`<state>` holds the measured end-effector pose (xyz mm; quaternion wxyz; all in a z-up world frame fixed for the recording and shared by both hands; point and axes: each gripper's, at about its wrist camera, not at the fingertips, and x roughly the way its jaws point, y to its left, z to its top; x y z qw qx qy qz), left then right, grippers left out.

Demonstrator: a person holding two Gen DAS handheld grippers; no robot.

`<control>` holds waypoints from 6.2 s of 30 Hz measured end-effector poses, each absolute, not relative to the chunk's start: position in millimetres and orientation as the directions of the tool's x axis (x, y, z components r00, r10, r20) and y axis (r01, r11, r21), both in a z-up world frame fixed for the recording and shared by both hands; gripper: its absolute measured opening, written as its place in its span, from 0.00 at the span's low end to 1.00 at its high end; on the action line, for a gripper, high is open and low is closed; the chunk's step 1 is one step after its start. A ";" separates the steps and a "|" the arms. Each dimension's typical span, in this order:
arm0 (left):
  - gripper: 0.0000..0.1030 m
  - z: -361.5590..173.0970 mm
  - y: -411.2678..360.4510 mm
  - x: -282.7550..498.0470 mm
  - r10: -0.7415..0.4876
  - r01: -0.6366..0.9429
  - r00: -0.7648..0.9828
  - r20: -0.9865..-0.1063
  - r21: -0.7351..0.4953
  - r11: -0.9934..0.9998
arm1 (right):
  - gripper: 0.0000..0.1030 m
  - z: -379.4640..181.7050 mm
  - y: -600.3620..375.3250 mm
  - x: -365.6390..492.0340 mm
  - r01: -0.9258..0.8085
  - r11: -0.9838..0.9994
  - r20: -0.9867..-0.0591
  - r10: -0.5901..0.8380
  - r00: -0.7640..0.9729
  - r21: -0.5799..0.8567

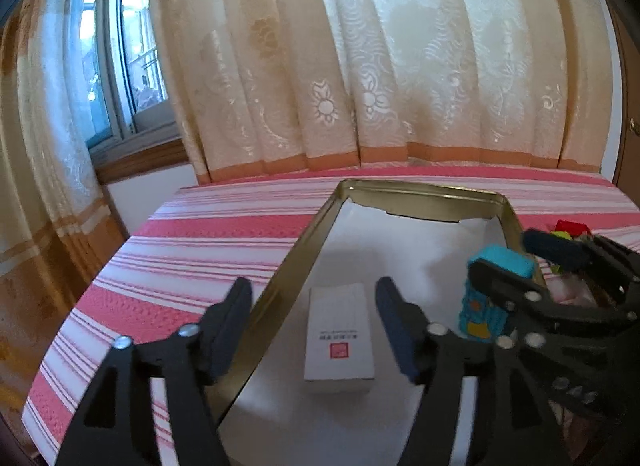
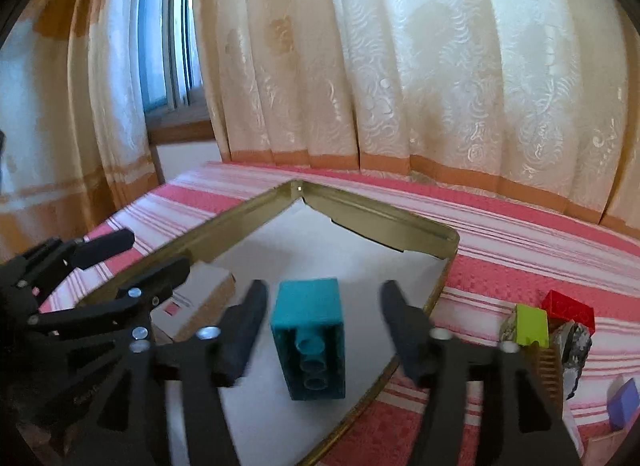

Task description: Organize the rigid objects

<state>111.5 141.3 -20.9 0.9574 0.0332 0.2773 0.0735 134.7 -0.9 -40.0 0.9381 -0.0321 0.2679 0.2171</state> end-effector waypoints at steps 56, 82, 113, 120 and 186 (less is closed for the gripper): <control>0.46 -49.4 -72.5 72.8 -0.262 0.337 0.664 -0.700 -0.033 0.941 | 0.81 -56.3 -257.8 51.3 -0.116 0.982 -0.590 0.183 0.787 0.149; 0.45 -32.6 -47.2 81.2 -0.179 0.219 0.795 -0.580 -0.001 0.976 | 0.77 -67.6 -216.5 88.3 -0.138 0.990 -0.739 0.115 0.664 0.029; 0.45 -14.3 -29.4 55.3 -0.093 0.103 0.919 -0.382 0.005 0.995 | 0.77 -14.6 -206.1 28.3 -0.114 0.992 -0.280 0.124 0.952 0.052; 0.45 -12.1 -19.8 51.0 -0.072 0.078 0.935 -0.348 0.004 0.997 | 0.77 -13.3 -191.9 26.9 -0.139 0.990 -0.253 0.142 0.957 0.030; 0.45 -10.1 51.7 38.3 0.053 -0.060 0.955 -0.291 -0.013 0.998 | 0.77 -16.4 -113.8 29.5 -0.288 0.958 -0.248 0.280 0.928 0.005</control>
